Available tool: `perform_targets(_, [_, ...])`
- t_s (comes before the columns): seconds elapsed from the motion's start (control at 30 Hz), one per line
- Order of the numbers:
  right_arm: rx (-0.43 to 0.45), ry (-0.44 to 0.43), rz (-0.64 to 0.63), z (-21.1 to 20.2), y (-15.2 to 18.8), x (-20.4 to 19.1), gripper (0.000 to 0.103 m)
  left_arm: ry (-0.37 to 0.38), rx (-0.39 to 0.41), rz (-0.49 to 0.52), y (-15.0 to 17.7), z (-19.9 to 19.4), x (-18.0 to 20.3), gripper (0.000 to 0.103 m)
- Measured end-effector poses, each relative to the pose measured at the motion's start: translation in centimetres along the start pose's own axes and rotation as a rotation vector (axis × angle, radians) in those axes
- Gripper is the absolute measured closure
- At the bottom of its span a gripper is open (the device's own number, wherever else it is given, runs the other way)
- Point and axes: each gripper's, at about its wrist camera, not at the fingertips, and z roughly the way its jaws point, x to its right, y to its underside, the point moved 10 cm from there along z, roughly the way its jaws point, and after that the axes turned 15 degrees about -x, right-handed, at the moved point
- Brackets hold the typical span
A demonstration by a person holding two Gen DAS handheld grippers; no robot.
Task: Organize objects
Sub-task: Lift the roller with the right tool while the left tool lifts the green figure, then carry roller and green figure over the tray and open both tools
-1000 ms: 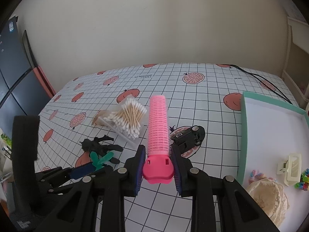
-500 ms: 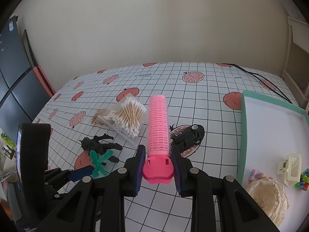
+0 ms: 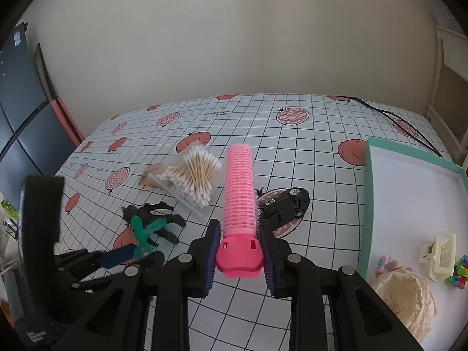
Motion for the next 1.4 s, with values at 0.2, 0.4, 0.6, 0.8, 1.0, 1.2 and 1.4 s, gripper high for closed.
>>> perform_targets(0.2, [0.004,0.001,-0.001,-0.2,0.0,0.0,0.074,0.000,0.045,-0.001,-0.4,-1.3,0.1,0.064])
perform_targets(0.4, [0.008,0.006,-0.008,-0.4,-0.1,0.1,0.074,-0.006,0.096,-0.004,-1.1,-2.6,0.4,0.064])
perform_targets(0.6, [0.053,0.020,-0.008,-2.0,-0.7,1.0,0.074,0.022,0.169,-0.013,-1.9,-4.8,1.4,0.064])
perform_targets(0.8, [0.103,0.061,0.032,-4.3,-1.1,4.4,0.074,0.063,0.225,0.033,-2.4,-6.9,4.6,0.064])
perform_targets(1.0, [0.135,0.113,0.118,-6.6,-0.8,9.7,0.074,0.126,0.230,0.069,-3.0,-7.8,9.4,0.064])
perform_targets(1.2, [0.146,0.137,0.232,-8.3,0.0,15.3,0.074,0.136,0.226,0.150,-3.8,-7.9,15.4,0.064])
perform_targets(1.4, [0.160,0.165,0.331,-10.2,0.9,20.3,0.074,0.154,0.217,0.212,-4.1,-8.1,19.6,0.064])
